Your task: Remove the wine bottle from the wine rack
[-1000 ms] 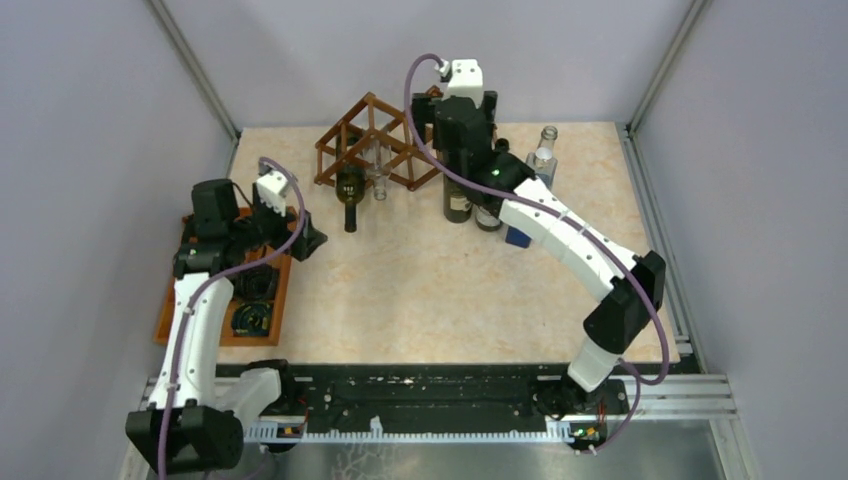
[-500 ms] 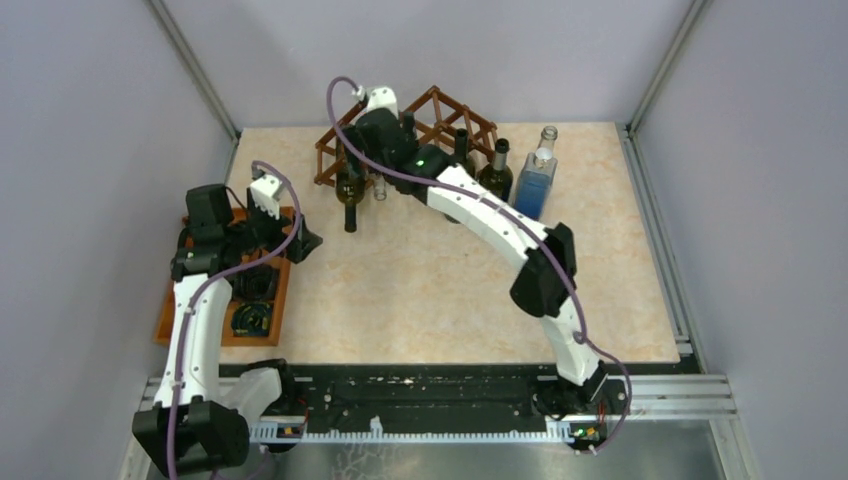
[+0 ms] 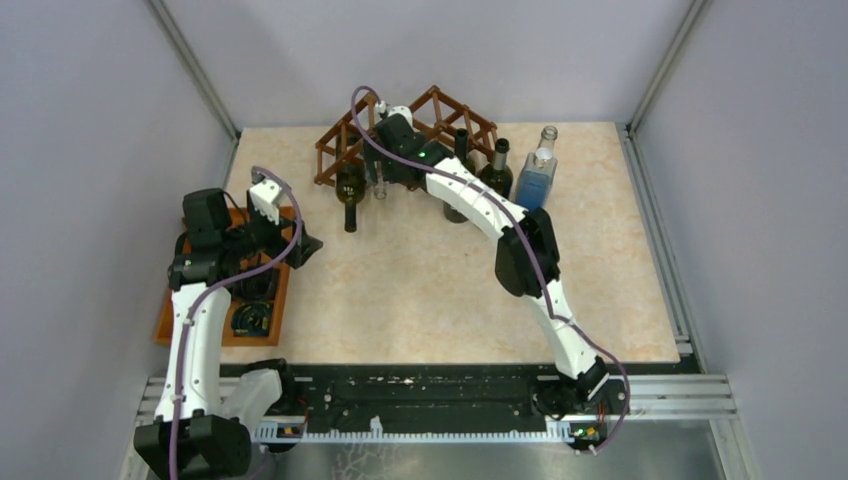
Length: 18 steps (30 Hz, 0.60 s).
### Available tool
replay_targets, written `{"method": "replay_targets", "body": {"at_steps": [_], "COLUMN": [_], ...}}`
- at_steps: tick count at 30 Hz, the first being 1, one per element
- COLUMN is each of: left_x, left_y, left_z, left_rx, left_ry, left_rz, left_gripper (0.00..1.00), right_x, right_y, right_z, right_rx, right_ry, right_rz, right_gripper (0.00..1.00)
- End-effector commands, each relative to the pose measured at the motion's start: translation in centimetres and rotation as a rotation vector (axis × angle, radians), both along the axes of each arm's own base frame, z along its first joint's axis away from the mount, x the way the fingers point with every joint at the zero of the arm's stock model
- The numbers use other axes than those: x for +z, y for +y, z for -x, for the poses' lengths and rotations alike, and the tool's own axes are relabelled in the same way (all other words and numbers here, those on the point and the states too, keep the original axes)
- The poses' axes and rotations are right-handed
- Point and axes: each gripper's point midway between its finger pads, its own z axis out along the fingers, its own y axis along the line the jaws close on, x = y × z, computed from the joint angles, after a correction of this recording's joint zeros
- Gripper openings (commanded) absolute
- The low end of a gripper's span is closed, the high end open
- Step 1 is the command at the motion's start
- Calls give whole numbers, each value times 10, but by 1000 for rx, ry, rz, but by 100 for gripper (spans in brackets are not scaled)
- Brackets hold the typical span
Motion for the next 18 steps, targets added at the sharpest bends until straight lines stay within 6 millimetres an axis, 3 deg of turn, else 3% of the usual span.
{"method": "replay_targets", "body": {"at_steps": [1, 9, 18], "left_x": [2, 0, 1], "left_y": [-4, -5, -5], "left_z": [8, 12, 12], "left_rx": [-38, -48, -50], "left_ry": [-21, -23, -25], "left_rz": [1, -9, -12], "left_gripper": [99, 99, 99], "right_x": [11, 3, -8], "right_y": [14, 29, 38], "right_z": [-16, -21, -23], "right_rx": [19, 76, 84], "right_ry": [-18, -10, 7], "right_rz": [-113, -165, -194], "right_gripper": [92, 89, 75]}}
